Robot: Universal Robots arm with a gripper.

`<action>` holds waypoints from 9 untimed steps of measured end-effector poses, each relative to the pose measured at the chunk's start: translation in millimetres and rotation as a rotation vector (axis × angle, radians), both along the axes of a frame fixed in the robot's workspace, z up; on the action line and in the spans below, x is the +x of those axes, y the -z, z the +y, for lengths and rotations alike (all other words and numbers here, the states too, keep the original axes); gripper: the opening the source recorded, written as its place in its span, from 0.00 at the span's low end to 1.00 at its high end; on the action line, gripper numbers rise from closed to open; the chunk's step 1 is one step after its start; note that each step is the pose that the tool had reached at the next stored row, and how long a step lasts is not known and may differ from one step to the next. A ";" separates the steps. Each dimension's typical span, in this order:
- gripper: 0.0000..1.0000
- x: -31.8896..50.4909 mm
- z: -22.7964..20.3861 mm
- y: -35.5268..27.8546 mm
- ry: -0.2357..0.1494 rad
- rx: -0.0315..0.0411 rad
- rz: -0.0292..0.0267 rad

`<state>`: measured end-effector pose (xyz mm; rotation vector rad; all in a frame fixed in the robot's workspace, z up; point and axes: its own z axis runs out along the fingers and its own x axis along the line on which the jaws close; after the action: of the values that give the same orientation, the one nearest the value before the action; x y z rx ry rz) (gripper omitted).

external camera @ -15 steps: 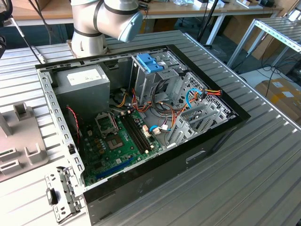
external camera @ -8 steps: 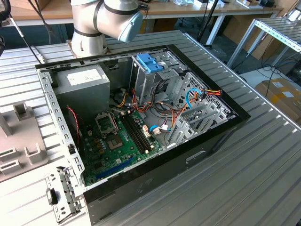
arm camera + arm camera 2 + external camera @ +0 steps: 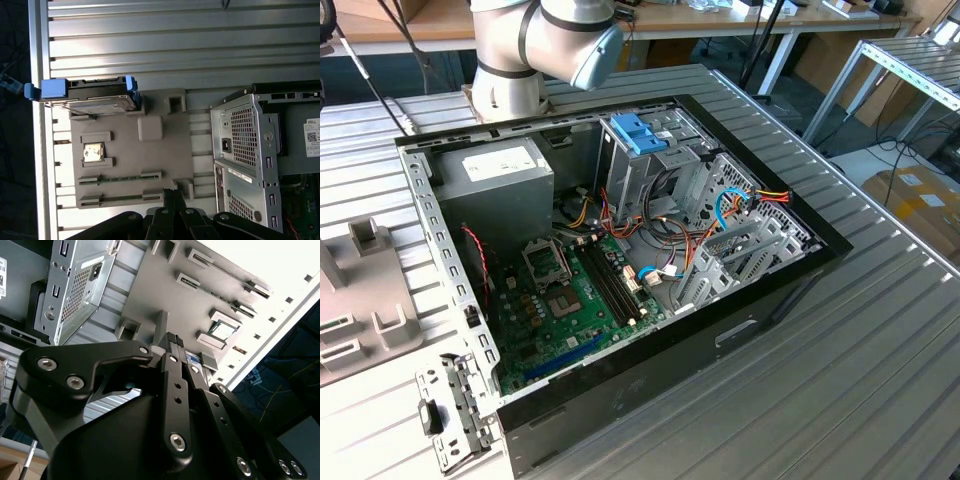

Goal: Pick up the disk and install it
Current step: 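Reach for the disk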

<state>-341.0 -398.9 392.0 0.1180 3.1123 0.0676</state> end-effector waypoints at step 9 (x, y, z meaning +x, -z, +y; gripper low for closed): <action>0.11 -3.7 0.0 0.1 0.000 0.0001 -0.0001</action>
<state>-344.7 -398.9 391.8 0.1180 3.1122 0.0678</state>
